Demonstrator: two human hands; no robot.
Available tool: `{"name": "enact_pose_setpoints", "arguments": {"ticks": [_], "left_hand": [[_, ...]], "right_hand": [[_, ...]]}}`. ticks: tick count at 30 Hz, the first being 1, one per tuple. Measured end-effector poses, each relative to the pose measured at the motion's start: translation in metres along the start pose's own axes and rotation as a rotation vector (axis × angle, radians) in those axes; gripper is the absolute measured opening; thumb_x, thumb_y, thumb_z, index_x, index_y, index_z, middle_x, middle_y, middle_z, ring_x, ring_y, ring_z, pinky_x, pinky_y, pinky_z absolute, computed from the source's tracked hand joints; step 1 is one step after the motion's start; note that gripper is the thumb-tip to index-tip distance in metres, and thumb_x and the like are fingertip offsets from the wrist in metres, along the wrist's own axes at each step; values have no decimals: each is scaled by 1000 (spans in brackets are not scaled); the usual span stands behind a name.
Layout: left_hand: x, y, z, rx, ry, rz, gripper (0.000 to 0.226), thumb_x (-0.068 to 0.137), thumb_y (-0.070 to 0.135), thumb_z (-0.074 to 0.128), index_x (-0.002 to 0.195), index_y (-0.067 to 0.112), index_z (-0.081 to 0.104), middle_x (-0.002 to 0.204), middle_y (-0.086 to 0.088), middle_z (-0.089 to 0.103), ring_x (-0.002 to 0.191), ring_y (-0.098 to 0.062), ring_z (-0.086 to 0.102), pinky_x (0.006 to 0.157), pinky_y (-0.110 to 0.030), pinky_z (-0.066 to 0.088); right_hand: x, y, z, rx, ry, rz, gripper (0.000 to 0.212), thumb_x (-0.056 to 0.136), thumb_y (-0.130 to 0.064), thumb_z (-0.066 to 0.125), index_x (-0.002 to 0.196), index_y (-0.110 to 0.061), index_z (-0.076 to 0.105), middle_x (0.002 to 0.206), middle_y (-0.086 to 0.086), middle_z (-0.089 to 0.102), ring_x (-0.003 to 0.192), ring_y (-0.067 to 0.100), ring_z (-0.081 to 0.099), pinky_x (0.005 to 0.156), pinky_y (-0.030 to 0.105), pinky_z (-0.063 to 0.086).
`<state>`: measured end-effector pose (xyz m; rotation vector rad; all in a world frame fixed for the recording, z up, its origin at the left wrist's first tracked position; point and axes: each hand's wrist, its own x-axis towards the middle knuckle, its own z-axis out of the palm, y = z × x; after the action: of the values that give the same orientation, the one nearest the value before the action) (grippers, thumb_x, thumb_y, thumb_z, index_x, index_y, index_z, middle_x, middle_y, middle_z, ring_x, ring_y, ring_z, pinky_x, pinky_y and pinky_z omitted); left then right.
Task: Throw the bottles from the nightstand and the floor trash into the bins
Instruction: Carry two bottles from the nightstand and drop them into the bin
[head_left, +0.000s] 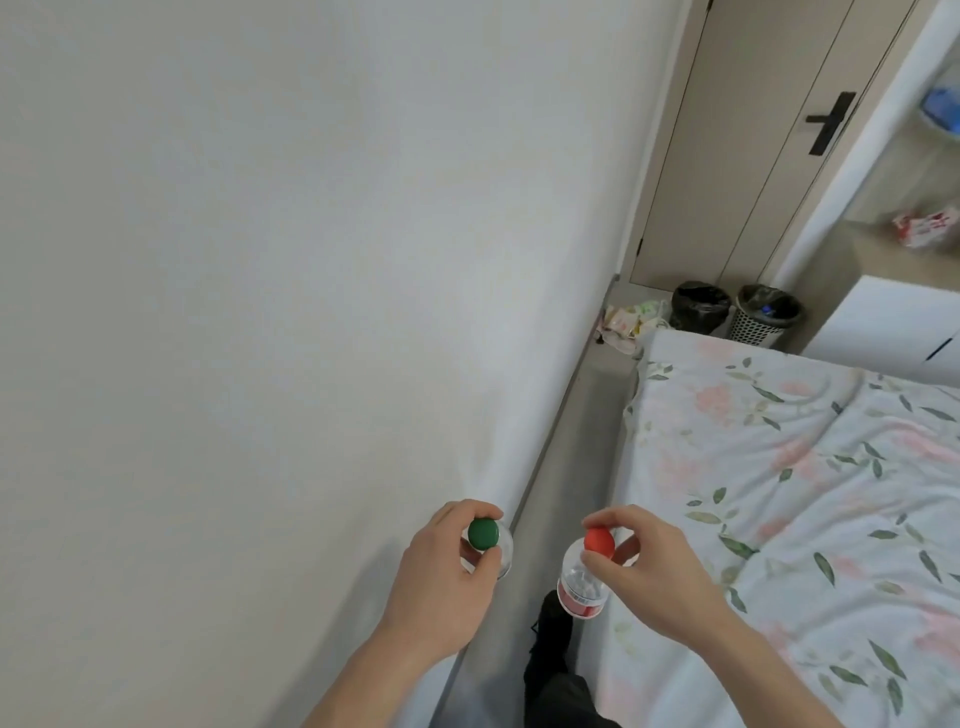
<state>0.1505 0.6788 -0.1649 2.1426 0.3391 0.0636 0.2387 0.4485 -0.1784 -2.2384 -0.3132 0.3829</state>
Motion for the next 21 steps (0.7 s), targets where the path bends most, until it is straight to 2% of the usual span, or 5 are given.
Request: {"name": "enact_pose_setpoints", "arguments": {"ticks": [8, 16, 19, 21], "left_hand": [[163, 39, 45, 35, -65, 14, 32, 91, 19, 63, 107, 47, 61, 106, 26, 63, 87, -3, 64, 74, -21, 54], [321, 110, 97, 53, -88, 52, 30, 91, 19, 64, 107, 45, 62, 107, 29, 61, 86, -2, 64, 75, -21, 54], [368, 134, 117, 48, -105, 62, 28, 91, 21, 64, 108, 44, 62, 106, 29, 62, 85, -1, 64, 74, -19, 53], [400, 148, 132, 45, -128, 85, 28, 91, 21, 65, 107, 44, 63, 105, 28, 63, 84, -3, 65, 74, -19, 52]], "right_hand": [[137, 41, -63, 59, 43, 50, 22, 84, -30, 75, 99, -45, 67, 102, -32, 63, 81, 1, 67, 69, 18, 51], [261, 79, -164, 66, 77, 95, 24, 80, -29, 78, 98, -42, 69, 101, -27, 66, 79, 3, 68, 73, 20, 52], [293, 90, -203, 74, 113, 112, 22, 82, -30, 77, 97, -43, 69, 101, -27, 65, 80, 2, 68, 68, 19, 51], [311, 99, -224, 87, 153, 115, 22, 82, -29, 77, 98, -43, 69, 101, -28, 65, 79, 2, 68, 70, 20, 52]]}}
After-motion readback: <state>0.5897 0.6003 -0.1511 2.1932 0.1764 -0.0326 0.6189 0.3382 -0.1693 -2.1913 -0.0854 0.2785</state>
